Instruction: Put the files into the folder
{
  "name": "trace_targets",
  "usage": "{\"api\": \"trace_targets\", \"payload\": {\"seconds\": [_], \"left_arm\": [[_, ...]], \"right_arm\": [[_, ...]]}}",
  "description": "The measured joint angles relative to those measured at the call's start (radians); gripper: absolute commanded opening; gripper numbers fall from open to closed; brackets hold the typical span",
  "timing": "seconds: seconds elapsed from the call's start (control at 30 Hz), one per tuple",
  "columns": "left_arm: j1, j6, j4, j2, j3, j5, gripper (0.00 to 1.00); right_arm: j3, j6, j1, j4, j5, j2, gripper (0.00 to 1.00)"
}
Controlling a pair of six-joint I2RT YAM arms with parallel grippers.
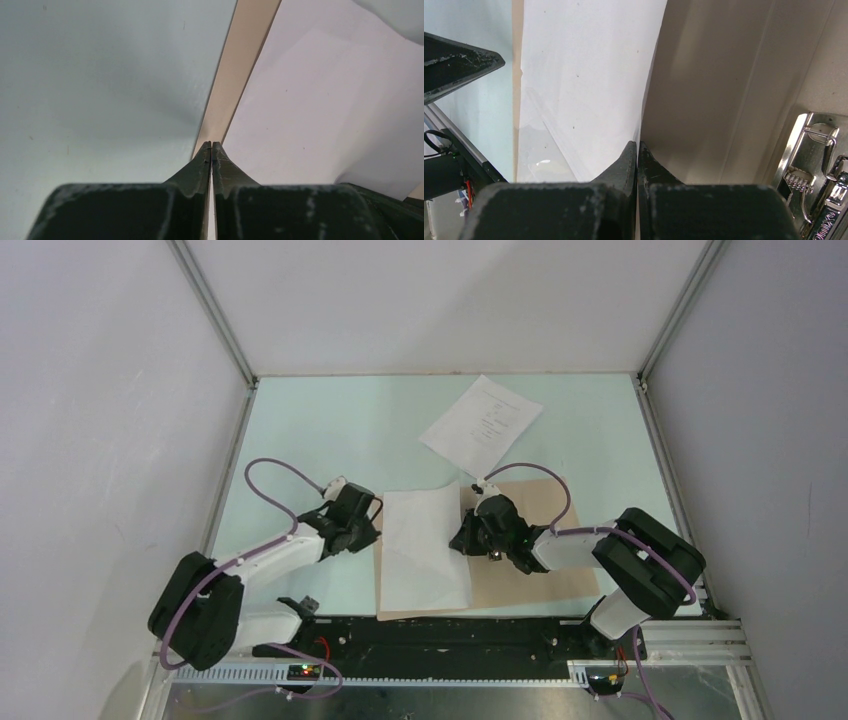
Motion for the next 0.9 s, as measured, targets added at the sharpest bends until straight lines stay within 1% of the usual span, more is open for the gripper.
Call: {"api": "trace_targets", "payload": {"seconds": [0.23,0.4,0.9], "left_arm": [[0.039,0.024,0.068,0.04,-0.005,0.034,0.0],[0.062,0.022,0.105,0.084,-0.01,0.061,0.0],[0.114,0.014,0.169,0.111,-0.014,0.114,0.0]], "right_arm": [[0.0,0.0,0.0,0.0,0.0,0.001,0.0],[0.0,0.0,0.0,0.0,0.0,0.002,0.0],[0.003,-0.041,-0.005,-0.028,-0.005,-0.012,0.0]]}}
